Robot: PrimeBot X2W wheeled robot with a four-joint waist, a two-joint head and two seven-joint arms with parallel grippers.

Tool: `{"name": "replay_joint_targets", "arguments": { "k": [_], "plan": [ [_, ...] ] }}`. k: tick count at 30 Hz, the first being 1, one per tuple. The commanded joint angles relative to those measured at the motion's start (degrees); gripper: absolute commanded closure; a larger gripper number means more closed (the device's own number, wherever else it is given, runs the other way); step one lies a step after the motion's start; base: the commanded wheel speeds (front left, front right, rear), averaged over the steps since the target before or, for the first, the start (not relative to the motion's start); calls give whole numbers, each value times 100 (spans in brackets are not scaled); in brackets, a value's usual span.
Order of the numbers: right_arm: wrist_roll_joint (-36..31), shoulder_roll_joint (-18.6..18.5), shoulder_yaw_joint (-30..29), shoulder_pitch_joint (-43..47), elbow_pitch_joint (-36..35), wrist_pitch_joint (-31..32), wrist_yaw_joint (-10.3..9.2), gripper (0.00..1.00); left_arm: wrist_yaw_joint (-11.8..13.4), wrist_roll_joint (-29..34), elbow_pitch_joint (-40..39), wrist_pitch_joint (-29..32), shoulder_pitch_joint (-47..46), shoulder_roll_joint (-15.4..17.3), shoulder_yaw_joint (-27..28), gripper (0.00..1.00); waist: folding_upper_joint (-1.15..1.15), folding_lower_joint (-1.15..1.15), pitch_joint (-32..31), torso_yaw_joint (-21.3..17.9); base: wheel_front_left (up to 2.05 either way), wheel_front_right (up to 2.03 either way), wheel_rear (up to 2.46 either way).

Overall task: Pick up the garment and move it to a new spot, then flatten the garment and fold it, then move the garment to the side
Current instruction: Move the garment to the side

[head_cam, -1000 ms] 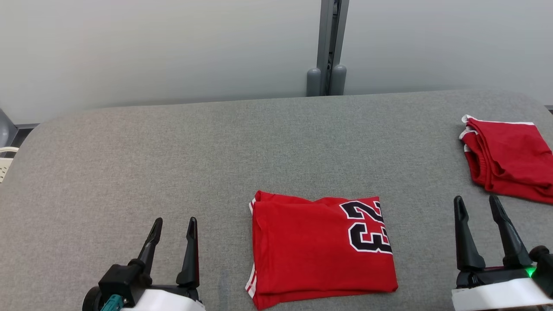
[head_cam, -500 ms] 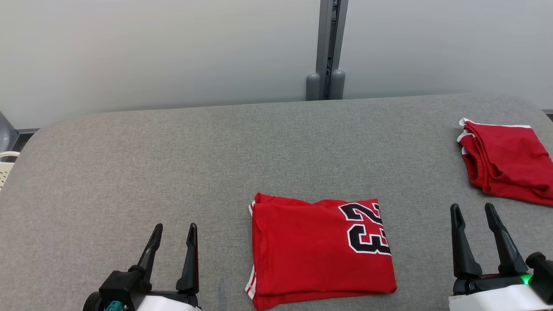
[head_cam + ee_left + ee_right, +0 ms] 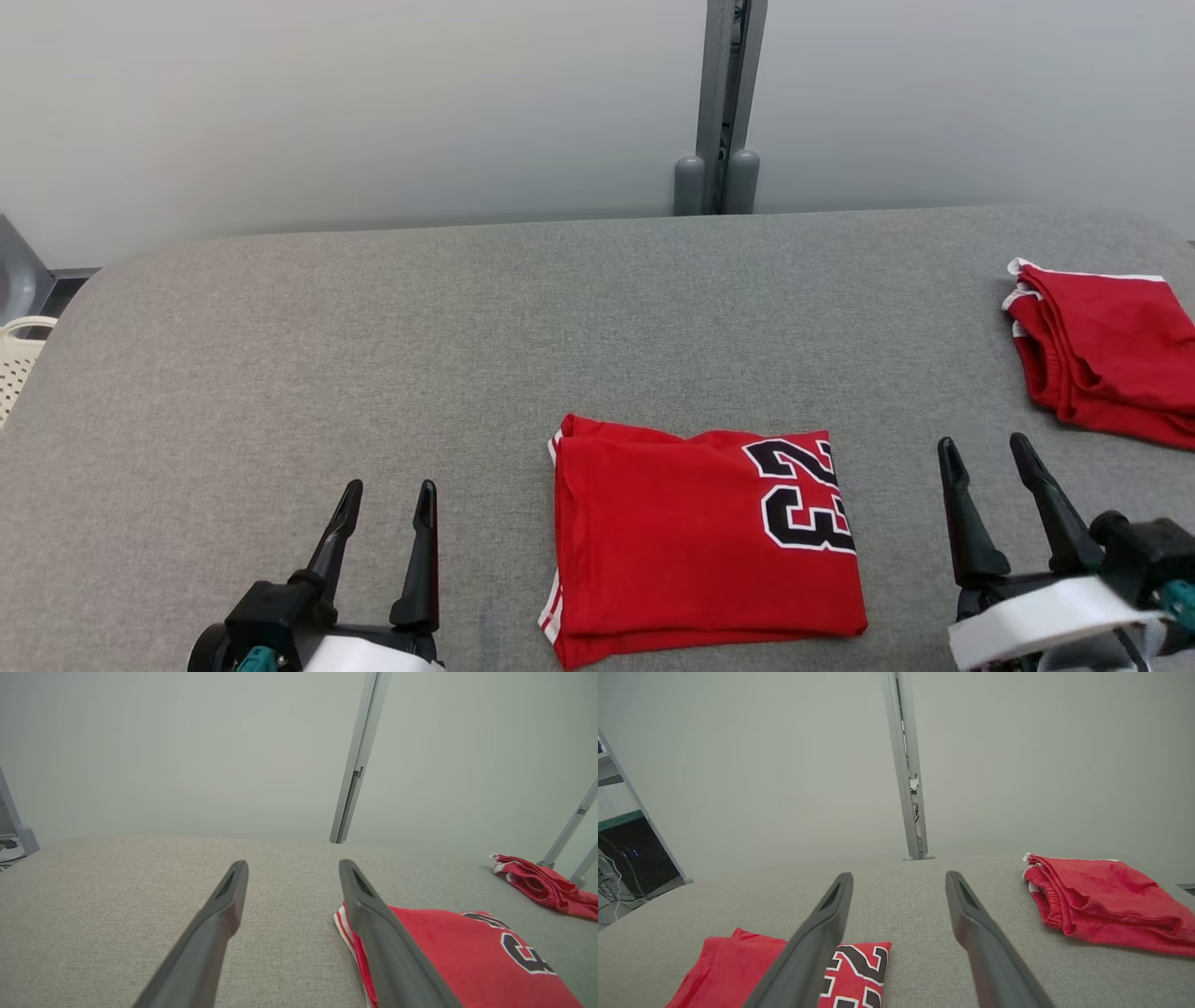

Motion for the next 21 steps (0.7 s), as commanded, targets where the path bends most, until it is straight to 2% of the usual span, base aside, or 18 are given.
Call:
{"name": "replay_joint_targets", "arguments": {
  "k": [1,7,12,21],
  "plan": [
    [57,-142,36,-157,126,252,4,0,-40,59,12,-25,-102,8,21,0,0,0,23,41,0,0,0],
    [669,-741,336,-539,789,1614,4,0,-99,100,62,-25,-154,-52,4,0,0,0,98,251,0,0,0],
    [1562,-1198,775,-806,1247,2615,4,0,-133,138,110,-25,-205,-94,18,0,0,0,195,466,0,0,0],
    [2701,-1642,1309,-1180,1626,3216,4,0,-205,204,141,-18,-274,-141,47,0,0,0,423,758,0,0,0]
  ]
}}
